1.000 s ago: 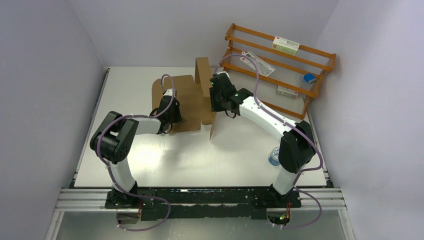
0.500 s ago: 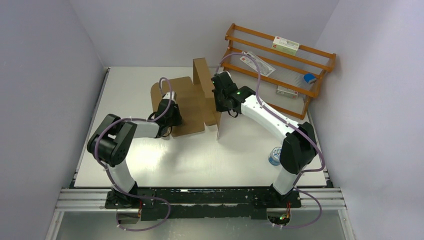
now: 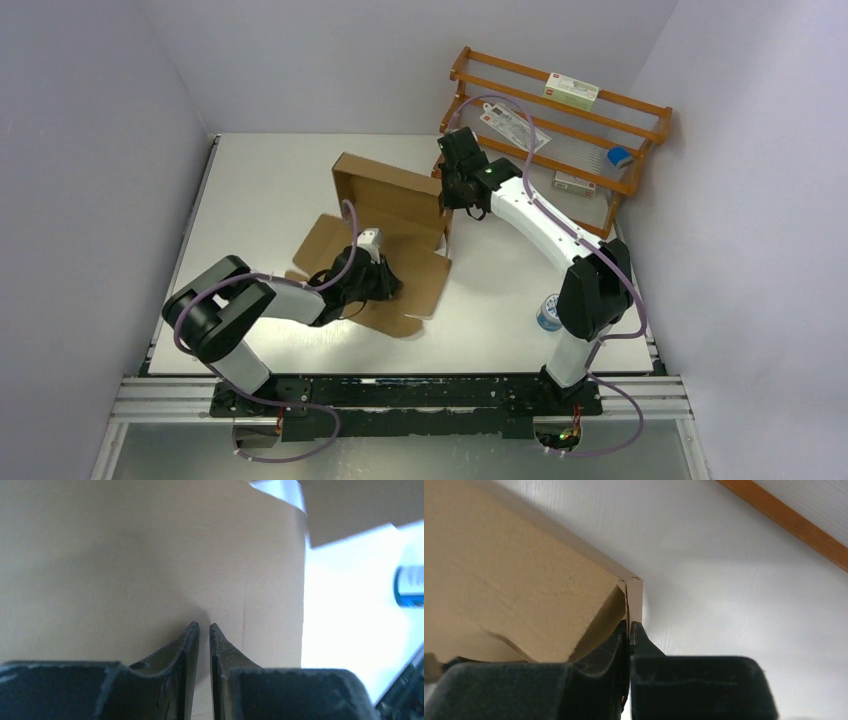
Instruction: Fold the paper box
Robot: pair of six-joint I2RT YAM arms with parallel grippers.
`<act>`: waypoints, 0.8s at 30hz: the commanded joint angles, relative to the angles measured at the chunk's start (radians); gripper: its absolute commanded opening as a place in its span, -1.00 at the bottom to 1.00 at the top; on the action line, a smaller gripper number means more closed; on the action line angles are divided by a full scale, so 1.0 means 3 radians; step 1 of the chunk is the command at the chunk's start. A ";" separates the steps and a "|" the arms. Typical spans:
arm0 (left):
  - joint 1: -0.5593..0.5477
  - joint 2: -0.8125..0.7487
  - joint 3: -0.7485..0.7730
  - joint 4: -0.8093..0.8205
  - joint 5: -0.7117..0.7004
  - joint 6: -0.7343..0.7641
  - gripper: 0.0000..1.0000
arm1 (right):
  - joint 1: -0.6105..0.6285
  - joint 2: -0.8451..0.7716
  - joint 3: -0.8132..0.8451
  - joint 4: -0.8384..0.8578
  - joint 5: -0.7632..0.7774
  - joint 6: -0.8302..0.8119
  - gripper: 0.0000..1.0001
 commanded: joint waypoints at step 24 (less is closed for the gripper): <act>-0.0776 0.0423 -0.0144 0.0346 0.0158 -0.0731 -0.64 | -0.0144 -0.0530 -0.0747 0.0720 -0.0564 0.0016 -0.47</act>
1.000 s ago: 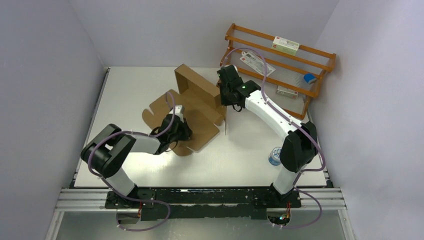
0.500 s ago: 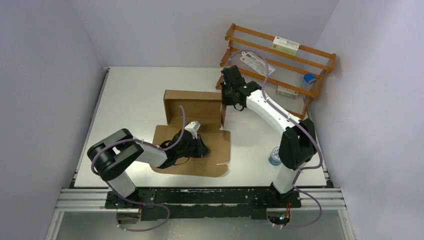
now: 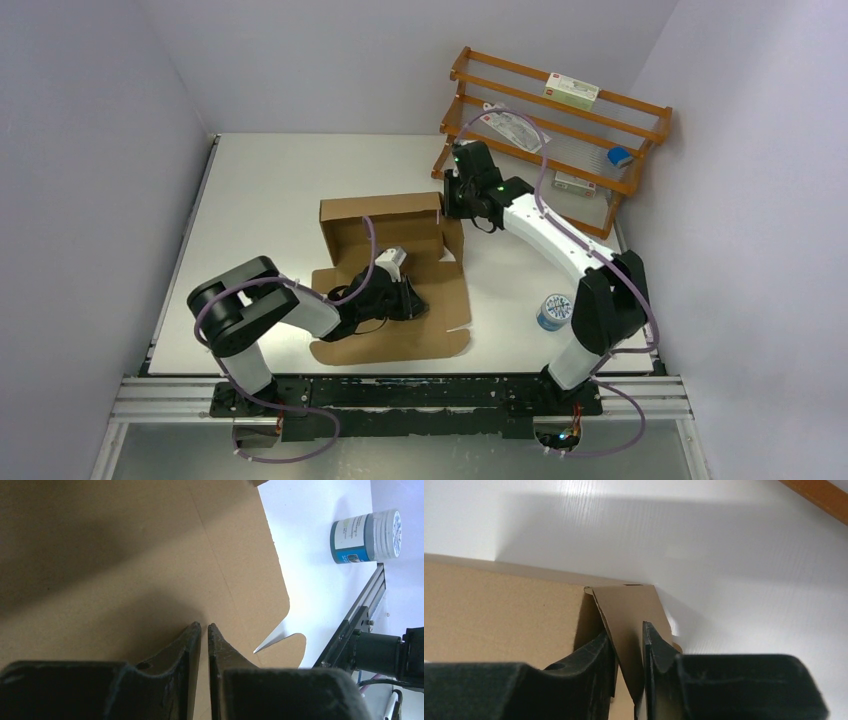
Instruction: Fold the paper box
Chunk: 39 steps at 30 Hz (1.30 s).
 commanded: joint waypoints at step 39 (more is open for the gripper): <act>-0.0296 0.0077 0.0148 -0.0566 -0.0525 0.0171 -0.64 | -0.0046 -0.0281 0.0192 -0.0427 -0.0025 -0.0021 -1.00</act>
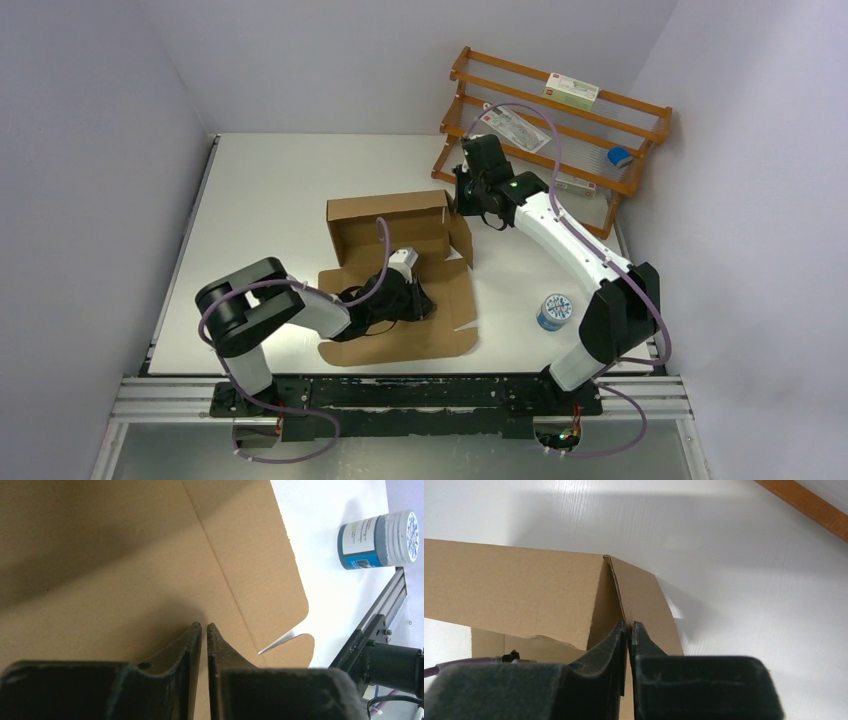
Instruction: Fold the paper box
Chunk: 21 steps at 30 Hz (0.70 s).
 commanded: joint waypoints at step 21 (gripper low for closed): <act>-0.0182 0.0590 0.0141 0.1116 -0.0185 0.0187 -0.65 | -0.0009 -0.0057 -0.0033 -0.0014 -0.0097 -0.0063 -1.00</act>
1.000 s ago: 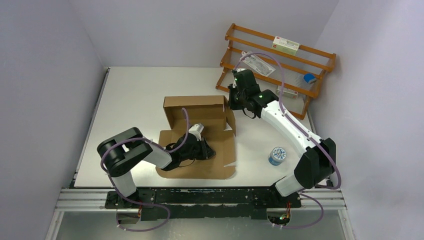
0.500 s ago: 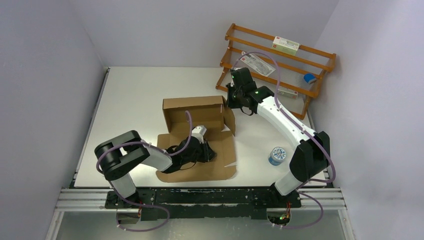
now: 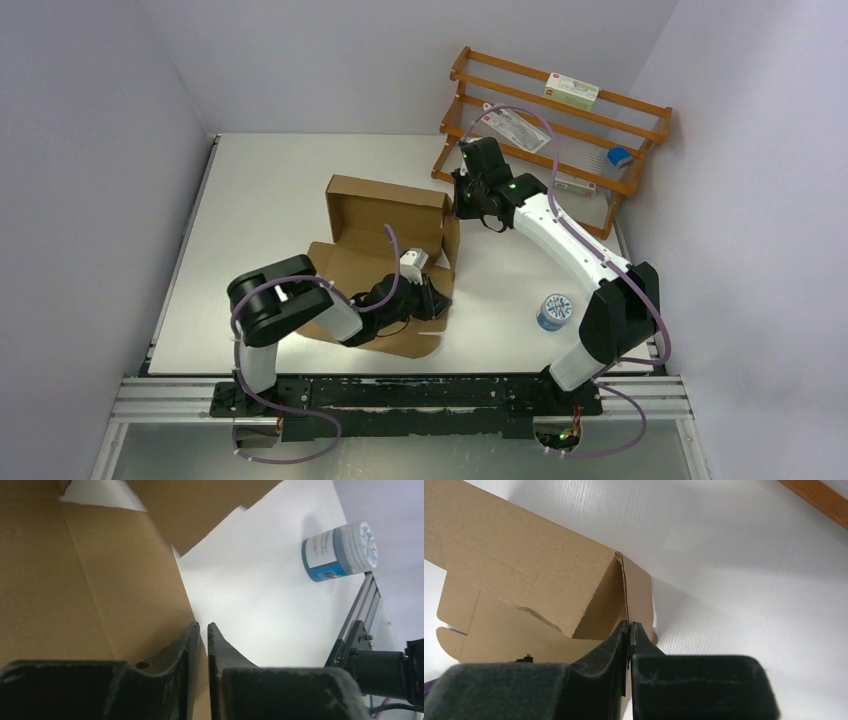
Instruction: Fold the paper box
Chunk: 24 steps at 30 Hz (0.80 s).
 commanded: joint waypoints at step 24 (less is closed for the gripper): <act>-0.0166 0.0080 -0.0249 0.0667 -0.0119 0.0093 -0.69 | 0.0015 -0.0387 -0.0728 0.0658 -0.0147 0.0624 -1.00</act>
